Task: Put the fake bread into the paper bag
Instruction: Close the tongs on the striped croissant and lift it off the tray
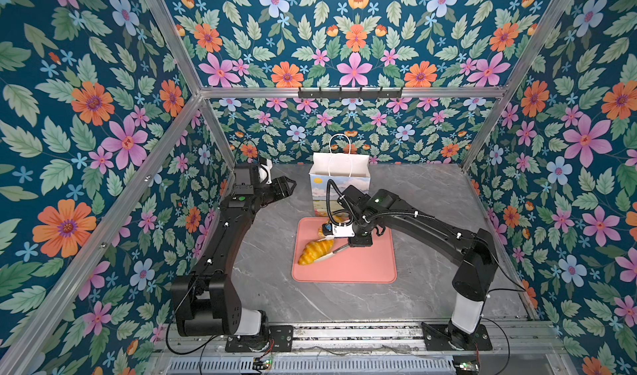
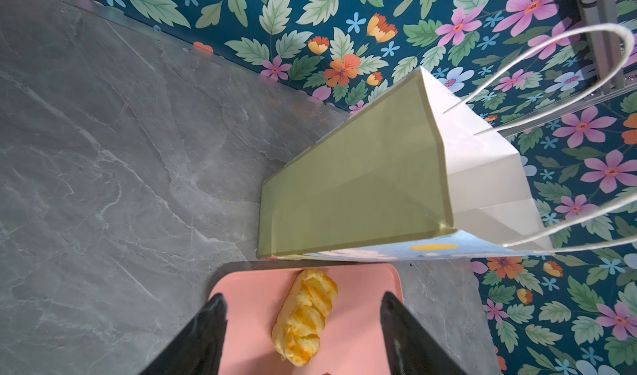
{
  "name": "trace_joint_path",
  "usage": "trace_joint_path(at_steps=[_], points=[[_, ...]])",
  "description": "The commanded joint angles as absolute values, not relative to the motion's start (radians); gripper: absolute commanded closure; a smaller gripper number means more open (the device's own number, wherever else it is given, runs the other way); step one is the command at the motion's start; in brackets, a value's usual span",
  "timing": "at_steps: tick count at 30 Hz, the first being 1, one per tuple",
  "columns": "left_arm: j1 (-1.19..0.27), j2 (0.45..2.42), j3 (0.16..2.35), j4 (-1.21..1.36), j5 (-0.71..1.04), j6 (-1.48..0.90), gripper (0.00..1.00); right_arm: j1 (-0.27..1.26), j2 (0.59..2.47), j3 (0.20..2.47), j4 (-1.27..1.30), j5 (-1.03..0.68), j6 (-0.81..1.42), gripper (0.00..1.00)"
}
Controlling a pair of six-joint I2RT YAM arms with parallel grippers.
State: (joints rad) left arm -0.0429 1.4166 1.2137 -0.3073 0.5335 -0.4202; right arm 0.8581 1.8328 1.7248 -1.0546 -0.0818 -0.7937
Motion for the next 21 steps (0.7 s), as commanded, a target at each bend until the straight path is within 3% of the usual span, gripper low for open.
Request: trace_joint_path(at_steps=[1,21], points=[[-0.041,1.419,1.223,-0.289,0.546,-0.419,0.29,0.862,1.802,1.726,-1.068,-0.111,-0.765,0.59],[-0.042,1.454,1.262,-0.242,0.579,-0.470,0.29,0.864,1.563,1.618,-1.157,-0.146,-0.563,0.58]])
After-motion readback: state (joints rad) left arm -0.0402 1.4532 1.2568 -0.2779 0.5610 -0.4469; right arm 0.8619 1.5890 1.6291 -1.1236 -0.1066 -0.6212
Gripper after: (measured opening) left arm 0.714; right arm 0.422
